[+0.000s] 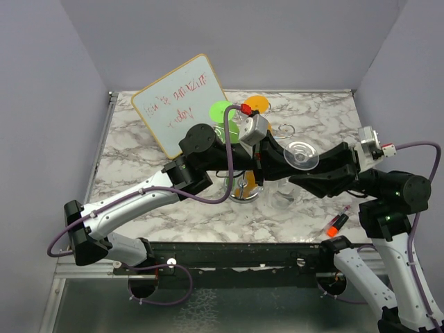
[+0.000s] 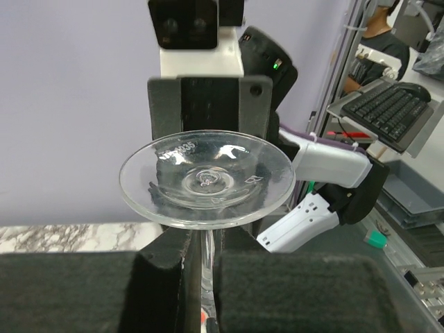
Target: Place the wine glass upside down on the wine glass rack
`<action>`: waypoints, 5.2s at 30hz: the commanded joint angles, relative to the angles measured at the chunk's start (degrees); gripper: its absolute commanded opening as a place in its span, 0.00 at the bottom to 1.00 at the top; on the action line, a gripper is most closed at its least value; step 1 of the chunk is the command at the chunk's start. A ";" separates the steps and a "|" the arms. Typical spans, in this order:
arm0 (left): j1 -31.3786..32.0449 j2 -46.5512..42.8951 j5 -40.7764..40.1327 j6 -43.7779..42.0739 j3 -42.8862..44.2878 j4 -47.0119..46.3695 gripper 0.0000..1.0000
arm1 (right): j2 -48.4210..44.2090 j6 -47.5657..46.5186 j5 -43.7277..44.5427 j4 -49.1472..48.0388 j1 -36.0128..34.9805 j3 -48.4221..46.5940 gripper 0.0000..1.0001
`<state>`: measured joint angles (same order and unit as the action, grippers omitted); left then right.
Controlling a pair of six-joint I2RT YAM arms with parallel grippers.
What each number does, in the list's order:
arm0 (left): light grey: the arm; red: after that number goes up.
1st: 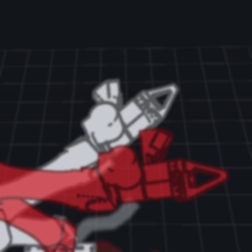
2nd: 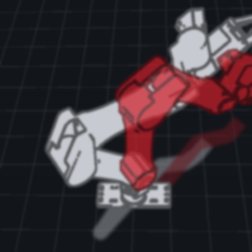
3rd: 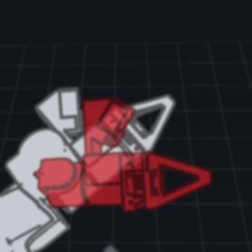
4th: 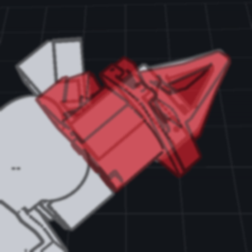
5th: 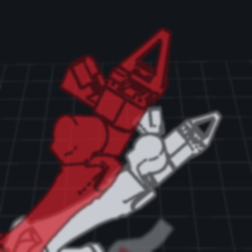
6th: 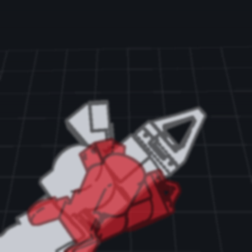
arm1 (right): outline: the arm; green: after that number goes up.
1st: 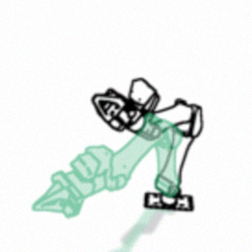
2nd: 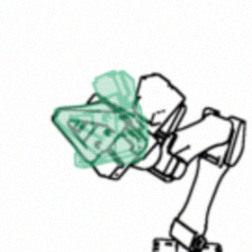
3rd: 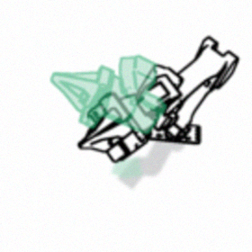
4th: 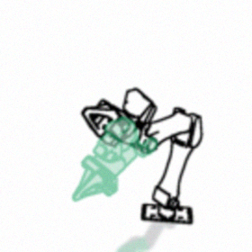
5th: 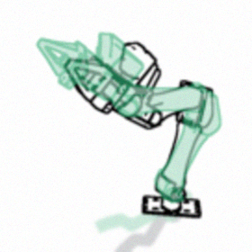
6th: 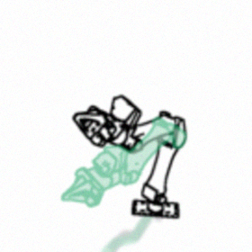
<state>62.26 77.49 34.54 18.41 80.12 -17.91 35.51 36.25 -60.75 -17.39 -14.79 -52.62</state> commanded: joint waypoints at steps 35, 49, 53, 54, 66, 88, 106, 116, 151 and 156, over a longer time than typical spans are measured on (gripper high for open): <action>3.22 2.88 6.76 -0.12 2.67 -12.91 0.01 | -0.81 2.63 -1.24 -3.02 -0.05 3.15 0.01; 3.22 -1.33 -3.04 0.13 -2.13 -12.94 0.75 | -5.68 -2.96 15.14 0.63 -0.04 3.15 0.01; 3.21 -3.61 -6.39 -0.63 -4.46 -12.87 0.89 | -6.96 -5.68 20.34 4.37 -0.06 1.54 0.01; 3.22 -4.21 -7.33 -1.00 -5.14 -12.85 0.91 | -7.33 -6.40 21.33 5.18 -0.06 1.21 0.01; 3.22 -11.73 -23.92 -6.64 -7.37 -1.76 0.99 | -9.37 -15.82 33.46 17.09 -0.05 -3.52 0.01; 3.22 -24.64 -49.21 -16.04 -7.03 25.00 0.99 | 0.76 -29.77 53.01 15.42 -0.04 5.51 0.01; 3.22 -24.67 -50.23 -16.59 -7.52 26.00 0.99 | 12.42 -27.94 43.00 2.93 0.00 10.64 0.01; 3.22 -24.87 -49.48 -16.04 -7.43 26.02 0.99 | 15.63 -28.21 33.91 -0.97 -0.02 11.69 0.01; 3.22 -25.38 -49.08 -15.81 -8.66 24.94 0.99 | 12.28 -27.75 22.96 -5.88 -0.03 16.44 0.01; 3.22 -25.62 -49.13 -15.70 -8.85 24.84 0.99 | 9.87 -27.31 24.19 -5.92 -0.07 17.22 0.01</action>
<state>65.28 52.82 -14.44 2.52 72.03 7.01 47.66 8.12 -38.20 -19.68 -14.68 -35.86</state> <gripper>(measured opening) 0.988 0.164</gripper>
